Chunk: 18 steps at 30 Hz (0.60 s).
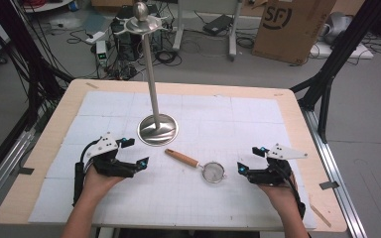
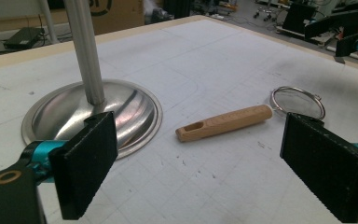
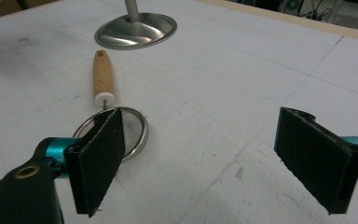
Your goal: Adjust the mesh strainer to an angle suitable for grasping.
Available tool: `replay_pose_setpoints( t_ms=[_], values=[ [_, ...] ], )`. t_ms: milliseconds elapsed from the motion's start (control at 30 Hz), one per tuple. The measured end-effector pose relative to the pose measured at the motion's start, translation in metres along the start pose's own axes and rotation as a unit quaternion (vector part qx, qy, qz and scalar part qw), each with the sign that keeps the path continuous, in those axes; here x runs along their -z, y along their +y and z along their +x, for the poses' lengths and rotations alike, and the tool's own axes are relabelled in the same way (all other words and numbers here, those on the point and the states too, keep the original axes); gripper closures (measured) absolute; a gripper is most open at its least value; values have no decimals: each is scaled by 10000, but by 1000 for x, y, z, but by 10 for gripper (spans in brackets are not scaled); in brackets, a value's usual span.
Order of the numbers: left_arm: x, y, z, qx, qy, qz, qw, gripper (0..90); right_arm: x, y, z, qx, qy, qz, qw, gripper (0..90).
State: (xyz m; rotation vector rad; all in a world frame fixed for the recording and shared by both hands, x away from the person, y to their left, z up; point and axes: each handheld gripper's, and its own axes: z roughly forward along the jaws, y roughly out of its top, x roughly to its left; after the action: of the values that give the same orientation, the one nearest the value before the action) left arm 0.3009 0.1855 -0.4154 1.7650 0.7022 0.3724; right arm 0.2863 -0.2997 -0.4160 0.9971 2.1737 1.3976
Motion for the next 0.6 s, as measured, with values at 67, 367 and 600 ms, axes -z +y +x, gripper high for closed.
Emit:
replay_pose_setpoints(
  t_ms=[67,367,600],
  values=[
    [-1,-1,-1,-36,22,60,10000,117,-1,0,-1,-53,16,8,10000,155],
    [2,-1,-2,-66,64,44,9999,117,-4,2,6,35,76,46,10000,156],
    [2,0,-3,-39,47,21,10000,118,-8,3,9,70,92,105,9999,156]
  ],
)
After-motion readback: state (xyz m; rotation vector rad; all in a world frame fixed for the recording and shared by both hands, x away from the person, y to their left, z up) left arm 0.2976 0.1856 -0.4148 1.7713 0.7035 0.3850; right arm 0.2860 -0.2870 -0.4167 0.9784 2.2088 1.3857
